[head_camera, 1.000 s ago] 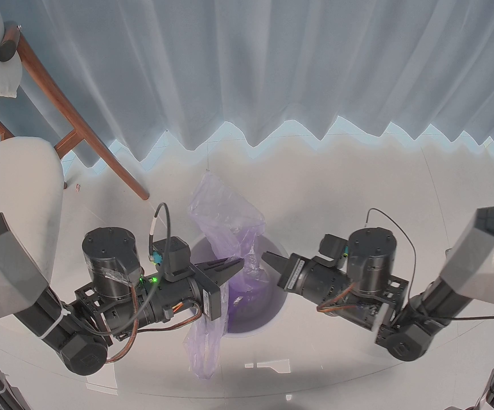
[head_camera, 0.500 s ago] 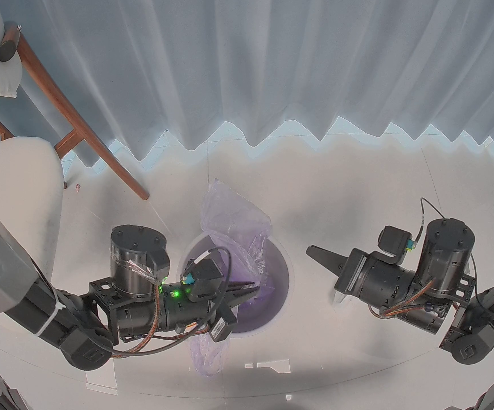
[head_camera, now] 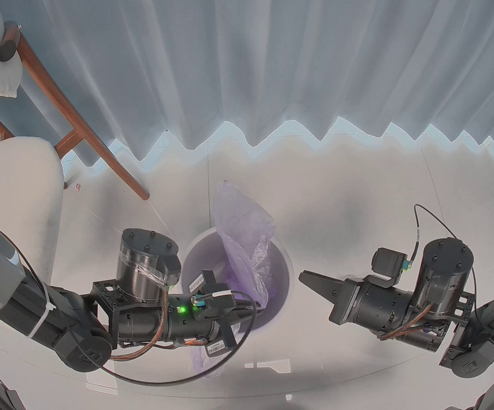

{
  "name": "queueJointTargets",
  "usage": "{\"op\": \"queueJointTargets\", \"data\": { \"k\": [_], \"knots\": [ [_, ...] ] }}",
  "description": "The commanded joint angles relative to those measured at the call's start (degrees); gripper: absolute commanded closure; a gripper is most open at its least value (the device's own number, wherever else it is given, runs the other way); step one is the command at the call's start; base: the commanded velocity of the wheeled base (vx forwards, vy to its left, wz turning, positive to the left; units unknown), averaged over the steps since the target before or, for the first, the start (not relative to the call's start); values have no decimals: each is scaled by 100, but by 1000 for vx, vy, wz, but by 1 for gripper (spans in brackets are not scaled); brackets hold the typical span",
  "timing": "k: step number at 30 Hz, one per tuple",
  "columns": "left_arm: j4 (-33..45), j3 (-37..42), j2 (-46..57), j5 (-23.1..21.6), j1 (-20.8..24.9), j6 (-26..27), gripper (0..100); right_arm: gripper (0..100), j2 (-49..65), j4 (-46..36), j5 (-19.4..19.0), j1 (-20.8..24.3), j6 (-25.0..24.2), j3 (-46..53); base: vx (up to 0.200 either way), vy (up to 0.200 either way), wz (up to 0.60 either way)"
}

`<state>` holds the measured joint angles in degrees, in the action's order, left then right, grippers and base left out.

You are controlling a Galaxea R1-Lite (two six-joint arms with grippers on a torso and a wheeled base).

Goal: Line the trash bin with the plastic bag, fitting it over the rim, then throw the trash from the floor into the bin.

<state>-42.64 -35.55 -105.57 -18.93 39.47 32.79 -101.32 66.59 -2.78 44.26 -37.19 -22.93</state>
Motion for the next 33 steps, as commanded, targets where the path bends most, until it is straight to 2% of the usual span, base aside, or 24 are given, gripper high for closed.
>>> {"op": "queueJointTargets", "data": {
  "k": [1,3,4,7,10,12,14,15,16,18,22,25,28,33],
  "knots": [
    [19,118,10,-23,175,52,100,100,-591,364,23,-6,28,34,0,0,0],
    [-25,268,19,-23,192,105,100,100,-793,777,49,-23,177,140,0,0,0],
    [-34,382,37,-23,210,105,100,0,-864,1023,49,-23,283,192,0,0,0],
    [-95,663,89,-23,184,113,100,0,-1048,1524,58,12,336,131,0,0,0],
    [-148,733,107,-23,157,113,100,0,-1285,1524,120,12,371,-89,0,0,0],
    [-157,733,133,-23,131,113,100,0,-1575,1445,533,12,423,-432,0,0,0],
    [-157,725,142,-32,122,113,100,0,-1707,1181,682,-6,494,-651,0,0,0],
    [-157,725,142,-32,122,113,100,0,-1707,1181,682,-6,494,-651,0,0,0],
    [-157,698,133,-23,122,113,100,0,-1734,742,682,-32,546,-880,0,0,0],
    [-157,707,133,-23,122,113,100,0,-1690,425,691,-41,564,-1082,0,0,0],
    [-165,725,160,-23,122,122,100,0,-1540,232,700,-41,661,-1240,0,0,0],
    [-165,663,177,21,96,105,100,0,-1452,-163,753,-41,924,-1363,0,0,0],
    [-165,681,195,12,8,105,100,0,-1364,-181,876,-41,1004,-1302,0,0,0],
    [-271,813,212,21,-19,105,100,0,-802,-137,770,-32,1021,-1170,0,0,0]
  ]
}}
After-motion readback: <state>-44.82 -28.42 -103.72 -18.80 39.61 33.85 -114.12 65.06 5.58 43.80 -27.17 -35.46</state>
